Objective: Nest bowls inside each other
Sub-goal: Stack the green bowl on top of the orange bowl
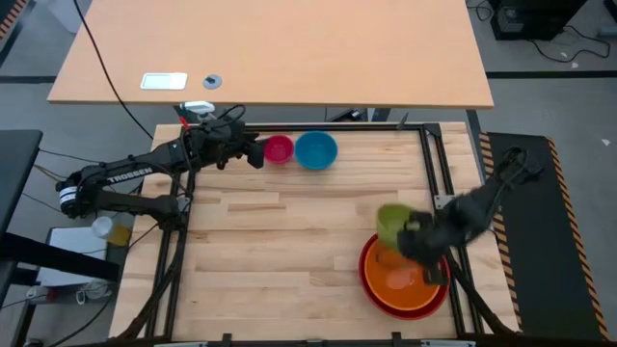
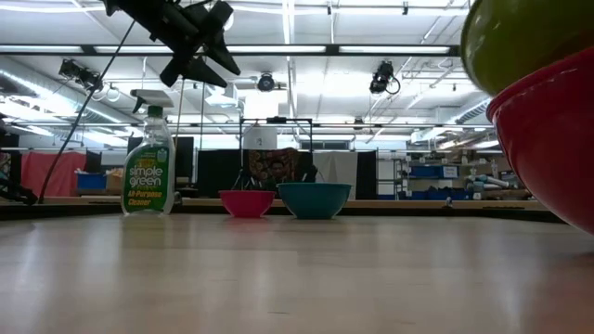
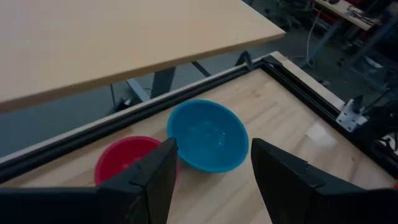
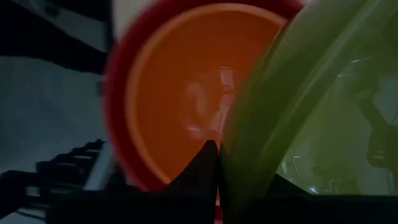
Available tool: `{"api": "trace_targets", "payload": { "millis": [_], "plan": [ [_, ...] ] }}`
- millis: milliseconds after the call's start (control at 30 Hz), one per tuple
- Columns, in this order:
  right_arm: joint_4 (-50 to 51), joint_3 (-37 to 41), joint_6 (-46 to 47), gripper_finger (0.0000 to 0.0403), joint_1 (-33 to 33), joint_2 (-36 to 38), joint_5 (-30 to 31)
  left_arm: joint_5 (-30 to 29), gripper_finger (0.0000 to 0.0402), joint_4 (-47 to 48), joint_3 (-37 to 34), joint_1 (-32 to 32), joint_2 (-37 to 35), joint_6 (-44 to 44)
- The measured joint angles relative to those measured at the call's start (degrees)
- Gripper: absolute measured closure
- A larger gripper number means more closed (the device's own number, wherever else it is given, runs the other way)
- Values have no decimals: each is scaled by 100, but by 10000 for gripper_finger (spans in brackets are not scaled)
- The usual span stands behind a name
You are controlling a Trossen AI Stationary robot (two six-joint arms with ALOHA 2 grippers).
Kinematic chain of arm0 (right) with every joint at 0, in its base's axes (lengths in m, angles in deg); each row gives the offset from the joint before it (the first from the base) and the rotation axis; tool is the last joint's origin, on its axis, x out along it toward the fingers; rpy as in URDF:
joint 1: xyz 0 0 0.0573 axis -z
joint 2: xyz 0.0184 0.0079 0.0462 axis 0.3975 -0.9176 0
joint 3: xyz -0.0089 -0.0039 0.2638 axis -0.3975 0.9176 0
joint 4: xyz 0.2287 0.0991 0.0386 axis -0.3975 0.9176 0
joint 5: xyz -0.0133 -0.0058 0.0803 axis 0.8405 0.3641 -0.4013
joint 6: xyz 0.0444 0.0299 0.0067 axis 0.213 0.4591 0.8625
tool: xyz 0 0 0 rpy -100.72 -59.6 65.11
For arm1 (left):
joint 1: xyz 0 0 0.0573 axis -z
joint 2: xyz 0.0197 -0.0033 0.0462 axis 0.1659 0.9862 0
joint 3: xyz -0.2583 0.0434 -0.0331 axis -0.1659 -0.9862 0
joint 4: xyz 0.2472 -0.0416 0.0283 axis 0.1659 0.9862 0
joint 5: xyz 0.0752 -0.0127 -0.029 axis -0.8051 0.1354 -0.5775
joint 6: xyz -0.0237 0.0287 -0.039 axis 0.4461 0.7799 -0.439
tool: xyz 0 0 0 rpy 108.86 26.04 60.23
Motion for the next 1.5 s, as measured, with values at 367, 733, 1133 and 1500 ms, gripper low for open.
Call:
{"api": "trace_targets", "payload": {
  "millis": [367, 733, 1133, 1500],
  "plan": [
    [-191, -583, 1263, 368, -1454, -1721, -7, 116, 193, 3, 0, 92, 1, 539],
    [-492, -453, 2534, 287, -1715, -2366, 343, 576, 193, 14, 0, 90, 1, 943],
    [-156, -451, 3353, 176, -1101, -1671, -479, 1057, 193, 37, 0, 87, 2, 769],
    [-504, -444, 3718, 184, -1300, -1621, 256, 1132, 193, 52, 0, 87, 2, 1071]
  ]
}}
